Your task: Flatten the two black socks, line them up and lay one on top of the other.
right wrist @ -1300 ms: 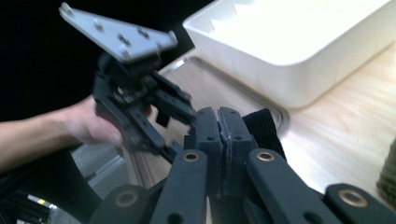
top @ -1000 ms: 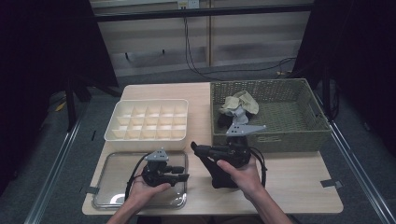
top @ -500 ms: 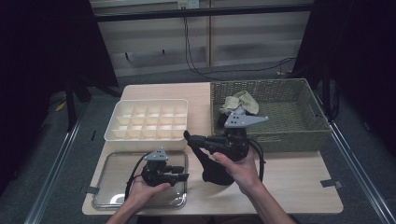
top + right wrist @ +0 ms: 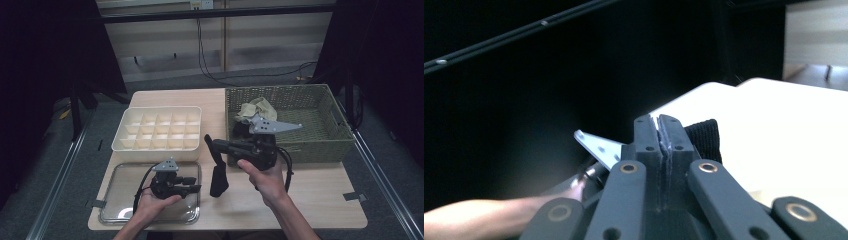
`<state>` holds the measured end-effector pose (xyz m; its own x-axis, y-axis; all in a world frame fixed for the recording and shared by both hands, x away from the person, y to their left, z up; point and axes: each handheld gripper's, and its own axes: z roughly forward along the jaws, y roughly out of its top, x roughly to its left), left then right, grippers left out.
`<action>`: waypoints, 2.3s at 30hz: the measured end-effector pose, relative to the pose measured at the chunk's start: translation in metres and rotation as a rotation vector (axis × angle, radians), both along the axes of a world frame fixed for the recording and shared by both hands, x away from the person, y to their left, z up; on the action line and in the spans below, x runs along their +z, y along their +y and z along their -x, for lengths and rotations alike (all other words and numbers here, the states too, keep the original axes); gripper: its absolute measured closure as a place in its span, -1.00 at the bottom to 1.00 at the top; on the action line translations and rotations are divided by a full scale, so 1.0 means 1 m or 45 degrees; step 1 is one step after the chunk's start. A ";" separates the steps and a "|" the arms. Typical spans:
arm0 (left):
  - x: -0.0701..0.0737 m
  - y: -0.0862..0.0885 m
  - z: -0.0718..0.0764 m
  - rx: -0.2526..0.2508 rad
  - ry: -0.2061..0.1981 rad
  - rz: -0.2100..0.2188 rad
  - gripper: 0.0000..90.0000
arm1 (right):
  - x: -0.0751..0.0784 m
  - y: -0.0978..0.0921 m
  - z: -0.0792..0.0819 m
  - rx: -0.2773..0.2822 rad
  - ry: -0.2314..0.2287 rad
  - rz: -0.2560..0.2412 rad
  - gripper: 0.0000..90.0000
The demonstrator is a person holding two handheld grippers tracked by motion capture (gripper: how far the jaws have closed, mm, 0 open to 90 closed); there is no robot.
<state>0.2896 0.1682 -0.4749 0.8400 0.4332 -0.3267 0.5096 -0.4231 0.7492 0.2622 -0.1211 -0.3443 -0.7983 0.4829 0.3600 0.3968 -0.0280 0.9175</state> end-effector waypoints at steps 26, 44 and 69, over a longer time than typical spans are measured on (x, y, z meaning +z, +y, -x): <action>-0.004 -0.064 -0.016 -0.148 -0.023 -0.043 0.48 | -0.076 -0.069 0.019 -0.148 0.200 0.100 0.96; -0.020 -0.062 -0.007 -0.207 -0.033 -0.245 0.57 | -0.110 -0.105 0.035 -0.215 0.248 0.160 0.96; 0.002 -0.028 0.010 -0.173 0.008 -0.066 0.82 | -0.121 -0.134 0.048 -0.312 0.303 0.208 0.66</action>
